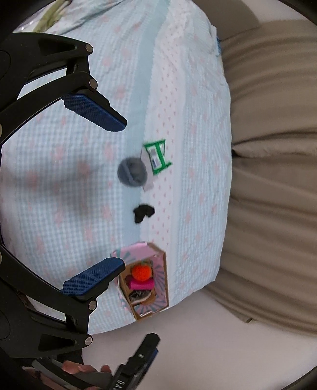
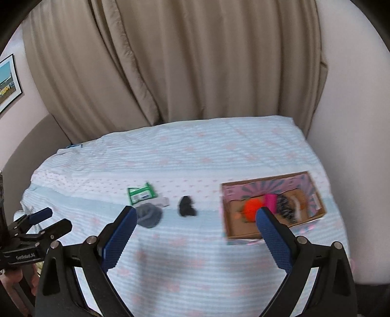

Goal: Organize soft objects
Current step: 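Withdraw both tools from the box and approach the green packet and grey sock, then grasp the green wipes packet with the left tool while the right grasps the grey sock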

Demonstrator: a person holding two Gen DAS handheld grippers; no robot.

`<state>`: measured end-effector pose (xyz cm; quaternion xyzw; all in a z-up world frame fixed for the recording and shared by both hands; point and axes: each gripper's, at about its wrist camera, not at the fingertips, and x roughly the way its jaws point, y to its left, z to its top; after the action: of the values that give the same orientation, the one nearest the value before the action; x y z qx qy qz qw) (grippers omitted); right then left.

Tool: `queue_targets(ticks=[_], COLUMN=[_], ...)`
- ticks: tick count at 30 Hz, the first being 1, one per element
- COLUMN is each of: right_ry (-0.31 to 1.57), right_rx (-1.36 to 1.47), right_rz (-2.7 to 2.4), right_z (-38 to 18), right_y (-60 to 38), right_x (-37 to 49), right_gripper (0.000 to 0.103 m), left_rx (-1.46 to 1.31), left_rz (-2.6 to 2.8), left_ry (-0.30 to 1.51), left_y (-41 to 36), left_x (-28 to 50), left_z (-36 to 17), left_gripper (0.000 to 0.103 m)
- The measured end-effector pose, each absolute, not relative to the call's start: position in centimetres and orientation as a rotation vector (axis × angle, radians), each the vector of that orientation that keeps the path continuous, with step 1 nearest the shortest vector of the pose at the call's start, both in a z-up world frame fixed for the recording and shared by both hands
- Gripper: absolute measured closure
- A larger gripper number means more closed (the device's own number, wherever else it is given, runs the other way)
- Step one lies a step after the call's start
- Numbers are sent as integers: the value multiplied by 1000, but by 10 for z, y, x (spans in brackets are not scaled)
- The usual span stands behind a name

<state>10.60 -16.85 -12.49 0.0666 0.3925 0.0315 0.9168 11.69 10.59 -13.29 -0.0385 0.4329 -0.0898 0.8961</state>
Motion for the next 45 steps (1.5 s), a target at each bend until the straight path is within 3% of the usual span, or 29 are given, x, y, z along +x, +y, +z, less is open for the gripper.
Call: queue_targets(ticks=[16,35,38,45], right_ry=[889,1009,1016,1024], right_rx=[168,169,170,193], right_rz=[22,65,71,100], right_z=[-195,-363,-391,-440], right_y=[-45,20,23,25], right_x=[164,249,263,290], right_gripper=[6,6,6,6], left_rx=[45,309,329,350], left_rz=[-317,-497,-507,-519], left_ry=[925,1077,1104,1116], left_y=[200,147,139,133], left_x=[235,394,410,421], left_z=[-182,-387,-419,-459], left_gripper=[2,3,7,9])
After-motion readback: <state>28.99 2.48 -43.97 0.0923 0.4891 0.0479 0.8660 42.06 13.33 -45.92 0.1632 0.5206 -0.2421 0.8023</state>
